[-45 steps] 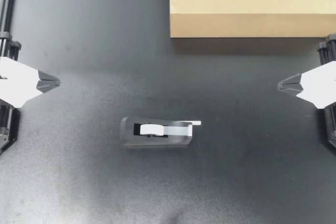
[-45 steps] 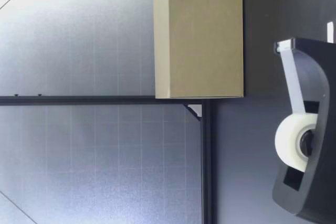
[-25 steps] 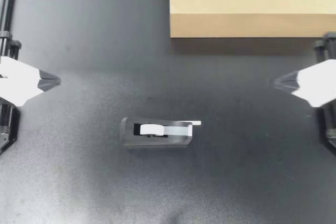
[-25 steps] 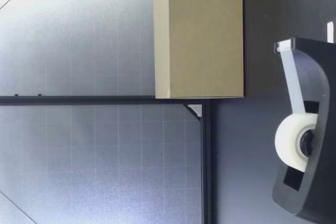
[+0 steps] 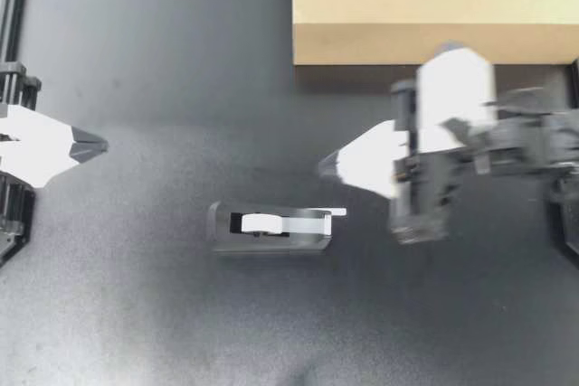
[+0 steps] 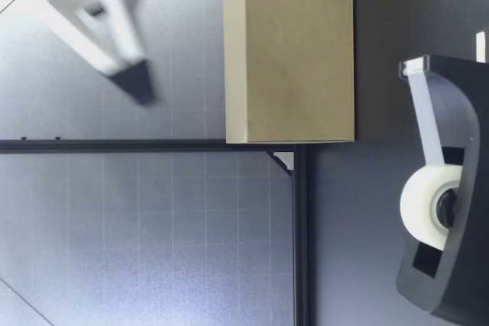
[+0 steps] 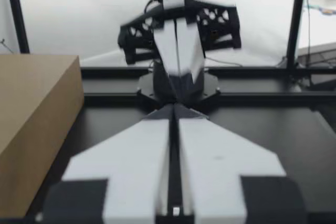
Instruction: Cut a small piece of tape from the tape dispenser then place it on the cardboard box's edge.
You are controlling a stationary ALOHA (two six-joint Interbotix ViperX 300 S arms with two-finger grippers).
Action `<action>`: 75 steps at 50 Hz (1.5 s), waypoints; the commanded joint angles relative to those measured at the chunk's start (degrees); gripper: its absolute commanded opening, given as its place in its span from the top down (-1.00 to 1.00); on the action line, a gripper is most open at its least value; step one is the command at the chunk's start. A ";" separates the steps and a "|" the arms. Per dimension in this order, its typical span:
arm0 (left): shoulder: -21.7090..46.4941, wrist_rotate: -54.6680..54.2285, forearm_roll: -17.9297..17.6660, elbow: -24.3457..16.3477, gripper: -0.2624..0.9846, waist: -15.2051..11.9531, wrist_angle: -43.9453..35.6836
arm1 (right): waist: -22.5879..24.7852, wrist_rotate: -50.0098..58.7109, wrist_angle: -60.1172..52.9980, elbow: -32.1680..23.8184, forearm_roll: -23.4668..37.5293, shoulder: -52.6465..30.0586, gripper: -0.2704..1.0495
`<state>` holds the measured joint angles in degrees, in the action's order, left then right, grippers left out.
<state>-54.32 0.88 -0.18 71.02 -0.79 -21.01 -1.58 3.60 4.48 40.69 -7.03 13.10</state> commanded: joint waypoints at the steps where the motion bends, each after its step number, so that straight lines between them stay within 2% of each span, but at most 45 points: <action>1: 0.35 0.00 0.00 -0.26 0.73 -0.18 -0.53 | -0.35 0.09 8.26 -5.27 -0.26 -3.34 0.80; 13: 0.44 0.00 -0.09 0.53 0.73 -0.18 -0.53 | -0.35 -1.05 26.10 -14.85 -0.53 -13.10 0.80; 20: 0.44 0.09 -0.09 0.97 0.73 -0.18 -0.53 | -0.88 -7.65 34.80 -20.13 -2.37 -17.14 0.80; 25: 0.44 0.09 0.00 1.32 0.73 -0.18 -0.53 | -3.60 -15.47 39.29 -22.76 -10.20 -19.25 0.80; 34: 0.44 0.00 0.00 1.93 0.73 -0.18 -0.53 | -11.69 -33.84 47.72 -25.31 -30.41 -23.03 0.80; 38: 0.44 -0.09 -0.09 2.11 0.73 -0.18 -0.53 | -15.03 -39.29 52.29 -26.54 -36.30 -25.14 0.80; 42: 0.62 0.00 0.00 2.11 0.73 -0.18 -0.53 | -18.02 -41.22 55.99 -27.95 -39.55 -27.60 0.80; 49: 0.70 -0.09 0.00 2.02 0.73 -0.18 -0.53 | -21.18 -41.04 62.67 -30.59 -40.43 -32.08 0.80; 60: 0.79 -0.62 0.00 2.11 0.73 -0.18 -0.88 | -21.18 -40.61 65.04 -33.57 -39.73 -35.33 0.75; 68: 0.97 -0.70 -0.09 2.55 0.73 -0.18 -1.93 | -21.18 -39.73 64.95 -34.28 -39.55 -35.60 0.54; 75: 1.32 -0.70 0.00 2.81 0.73 -0.18 -2.90 | -21.18 -38.23 64.95 -34.37 -39.46 -36.30 0.19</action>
<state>-53.70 0.26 -0.18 74.44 -0.88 -22.94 -22.59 -35.07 69.26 7.65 -46.41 -23.99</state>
